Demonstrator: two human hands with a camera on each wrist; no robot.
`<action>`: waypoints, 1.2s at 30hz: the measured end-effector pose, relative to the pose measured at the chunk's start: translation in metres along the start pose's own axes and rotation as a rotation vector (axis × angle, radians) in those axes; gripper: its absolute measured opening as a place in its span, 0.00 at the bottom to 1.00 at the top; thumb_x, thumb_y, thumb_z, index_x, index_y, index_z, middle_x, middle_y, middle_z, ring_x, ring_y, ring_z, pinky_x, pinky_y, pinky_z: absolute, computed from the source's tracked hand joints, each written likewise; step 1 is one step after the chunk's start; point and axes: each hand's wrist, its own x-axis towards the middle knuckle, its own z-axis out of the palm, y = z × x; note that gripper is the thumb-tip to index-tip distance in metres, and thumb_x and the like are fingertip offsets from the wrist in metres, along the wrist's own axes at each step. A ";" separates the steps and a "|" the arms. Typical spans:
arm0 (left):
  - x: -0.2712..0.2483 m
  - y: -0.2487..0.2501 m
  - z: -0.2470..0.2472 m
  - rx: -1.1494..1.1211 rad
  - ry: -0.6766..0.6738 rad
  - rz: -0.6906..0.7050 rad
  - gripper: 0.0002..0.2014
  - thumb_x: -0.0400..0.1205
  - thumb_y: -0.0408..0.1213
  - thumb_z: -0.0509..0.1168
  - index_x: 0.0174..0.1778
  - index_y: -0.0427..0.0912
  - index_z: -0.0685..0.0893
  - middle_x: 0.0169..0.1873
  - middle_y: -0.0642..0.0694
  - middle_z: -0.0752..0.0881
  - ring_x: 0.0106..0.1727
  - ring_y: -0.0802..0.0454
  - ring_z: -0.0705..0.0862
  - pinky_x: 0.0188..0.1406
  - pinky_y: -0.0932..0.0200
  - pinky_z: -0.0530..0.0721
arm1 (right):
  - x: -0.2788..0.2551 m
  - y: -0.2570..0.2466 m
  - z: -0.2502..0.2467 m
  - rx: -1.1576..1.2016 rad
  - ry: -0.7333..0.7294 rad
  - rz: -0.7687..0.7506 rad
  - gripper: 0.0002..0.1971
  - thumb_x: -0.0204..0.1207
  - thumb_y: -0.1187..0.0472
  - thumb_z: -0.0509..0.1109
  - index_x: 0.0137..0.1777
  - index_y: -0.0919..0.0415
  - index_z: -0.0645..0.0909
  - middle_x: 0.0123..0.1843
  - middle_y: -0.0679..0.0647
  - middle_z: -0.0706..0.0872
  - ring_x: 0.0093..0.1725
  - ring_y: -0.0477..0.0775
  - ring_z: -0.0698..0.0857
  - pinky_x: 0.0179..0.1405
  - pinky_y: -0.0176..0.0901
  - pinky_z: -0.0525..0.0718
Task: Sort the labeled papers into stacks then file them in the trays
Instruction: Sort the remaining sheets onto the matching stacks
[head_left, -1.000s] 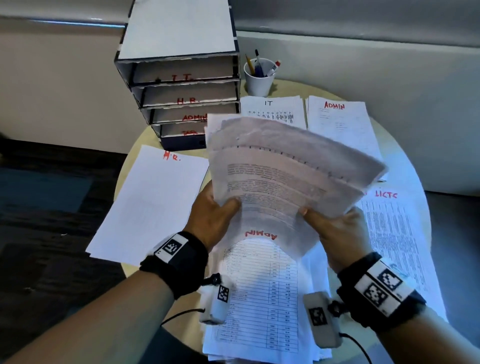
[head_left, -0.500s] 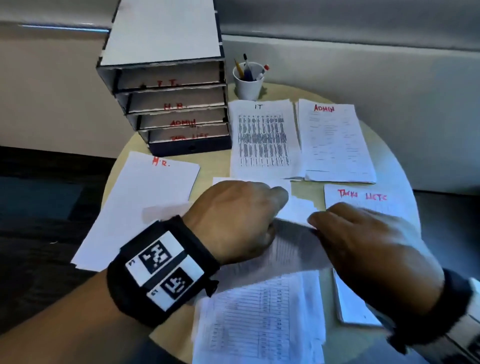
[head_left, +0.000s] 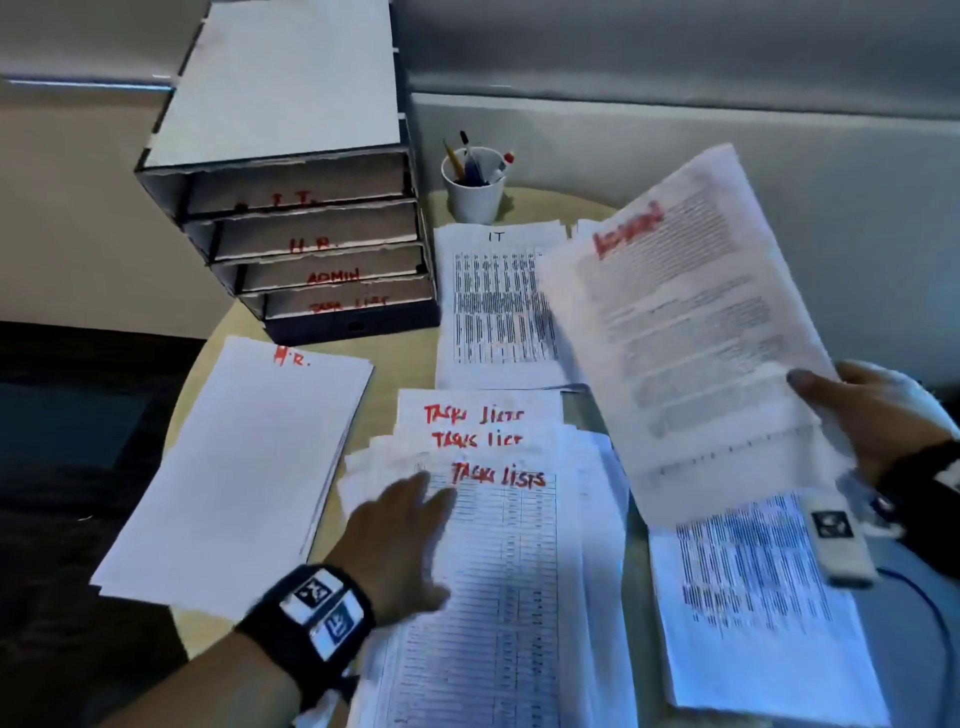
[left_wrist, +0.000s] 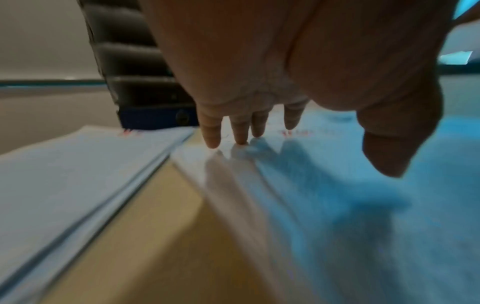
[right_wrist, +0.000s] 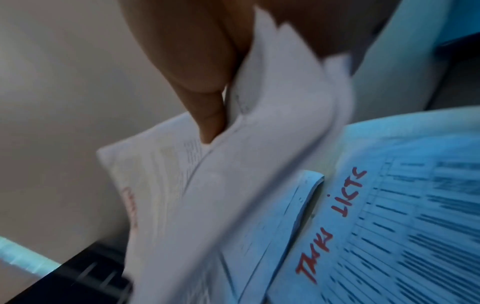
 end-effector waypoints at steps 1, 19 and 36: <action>0.005 -0.002 0.012 0.017 -0.022 -0.014 0.57 0.67 0.69 0.70 0.85 0.55 0.44 0.87 0.43 0.46 0.86 0.41 0.52 0.80 0.37 0.66 | 0.016 0.003 0.005 0.016 0.028 0.023 0.05 0.81 0.62 0.70 0.49 0.64 0.82 0.16 0.45 0.81 0.11 0.42 0.73 0.10 0.28 0.70; 0.013 -0.011 0.034 -0.196 -0.017 -0.079 0.54 0.70 0.64 0.75 0.85 0.64 0.47 0.87 0.58 0.38 0.88 0.48 0.42 0.86 0.39 0.52 | 0.151 0.005 0.089 -0.525 0.263 -0.061 0.34 0.72 0.40 0.70 0.73 0.58 0.70 0.72 0.68 0.76 0.71 0.69 0.76 0.70 0.57 0.73; 0.074 -0.006 -0.040 0.078 0.012 -0.065 0.42 0.69 0.57 0.76 0.77 0.52 0.68 0.72 0.43 0.70 0.71 0.37 0.72 0.64 0.35 0.77 | -0.151 0.149 0.162 -1.238 -0.669 -0.598 0.39 0.53 0.35 0.75 0.69 0.38 0.76 0.74 0.60 0.80 0.69 0.64 0.83 0.54 0.59 0.88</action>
